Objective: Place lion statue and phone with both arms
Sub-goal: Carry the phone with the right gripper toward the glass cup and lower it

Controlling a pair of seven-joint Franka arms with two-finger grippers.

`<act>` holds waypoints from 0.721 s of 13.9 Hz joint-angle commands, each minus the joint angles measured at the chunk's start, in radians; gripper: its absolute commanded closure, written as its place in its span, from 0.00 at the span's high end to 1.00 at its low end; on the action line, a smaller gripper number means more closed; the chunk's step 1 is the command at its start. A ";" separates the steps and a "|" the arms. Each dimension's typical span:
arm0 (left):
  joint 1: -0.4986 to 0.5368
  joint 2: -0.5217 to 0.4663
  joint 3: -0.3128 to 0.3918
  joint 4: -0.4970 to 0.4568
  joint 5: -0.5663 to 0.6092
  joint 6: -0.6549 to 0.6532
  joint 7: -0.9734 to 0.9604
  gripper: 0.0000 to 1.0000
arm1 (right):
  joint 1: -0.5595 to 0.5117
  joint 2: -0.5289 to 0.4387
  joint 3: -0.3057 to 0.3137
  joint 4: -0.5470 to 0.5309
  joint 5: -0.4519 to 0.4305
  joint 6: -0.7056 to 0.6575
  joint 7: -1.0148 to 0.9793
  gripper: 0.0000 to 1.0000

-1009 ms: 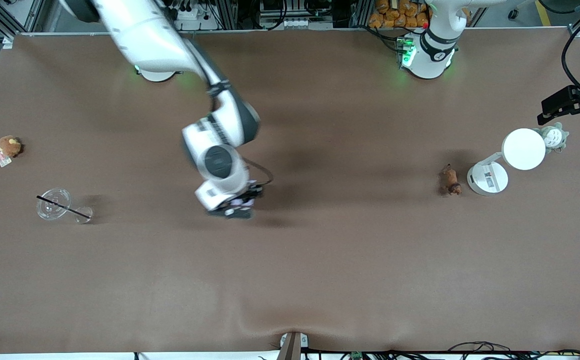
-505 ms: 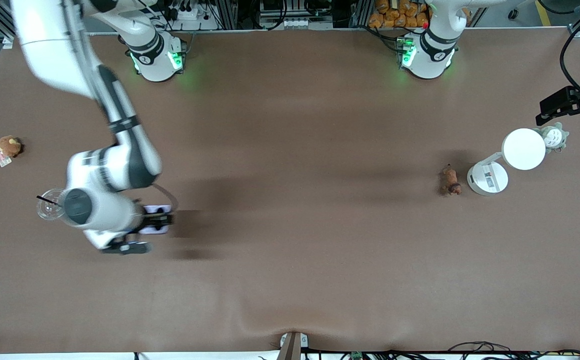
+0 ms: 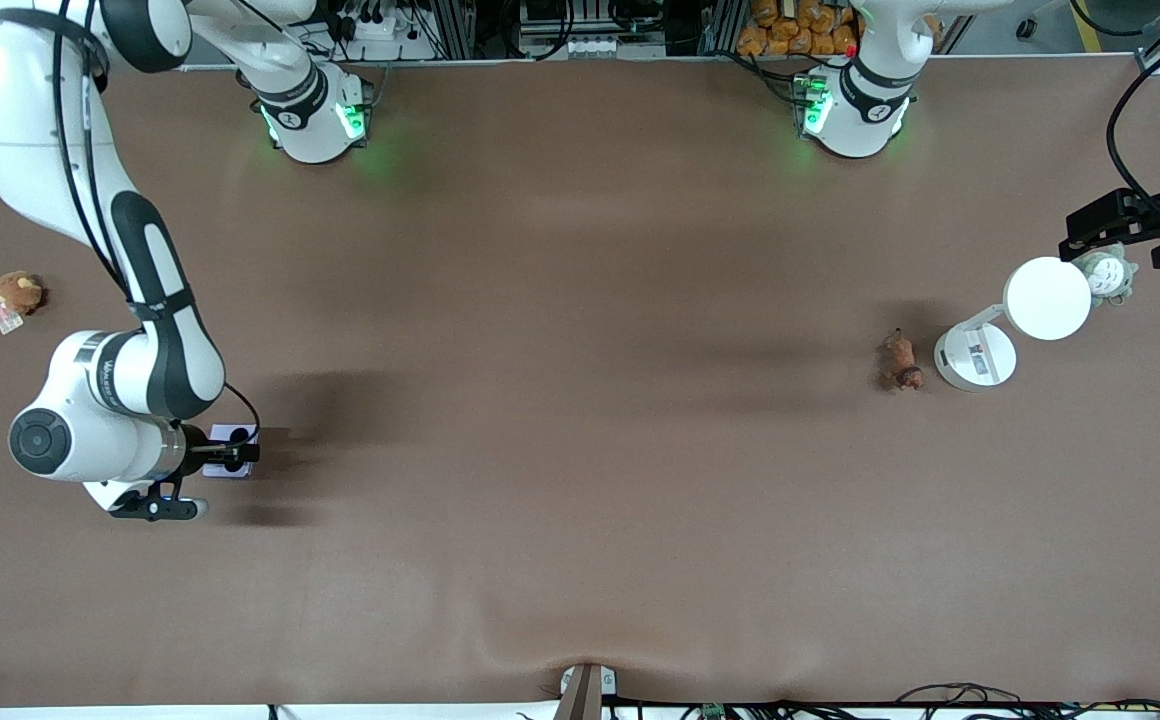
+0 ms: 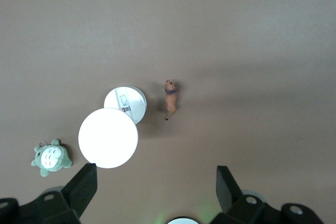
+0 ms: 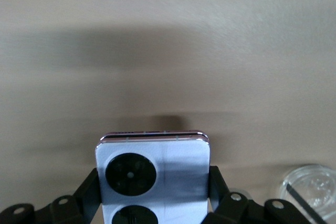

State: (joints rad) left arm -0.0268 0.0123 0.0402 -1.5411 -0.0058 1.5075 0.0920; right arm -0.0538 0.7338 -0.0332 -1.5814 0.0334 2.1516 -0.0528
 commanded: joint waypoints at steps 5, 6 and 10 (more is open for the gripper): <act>-0.004 0.011 0.001 0.022 0.001 -0.007 0.002 1.00 | -0.041 0.050 0.004 0.008 -0.027 0.022 0.008 0.82; -0.005 0.011 0.001 0.022 0.003 -0.007 0.000 1.00 | -0.041 0.050 0.004 0.009 -0.027 0.022 0.008 1.00; -0.005 0.011 0.003 0.022 0.001 -0.007 0.000 1.00 | -0.037 0.010 0.003 0.067 -0.026 -0.010 0.010 1.00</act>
State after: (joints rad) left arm -0.0279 0.0140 0.0400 -1.5405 -0.0058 1.5074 0.0920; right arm -0.0824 0.7711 -0.0372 -1.5590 0.0187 2.1748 -0.0514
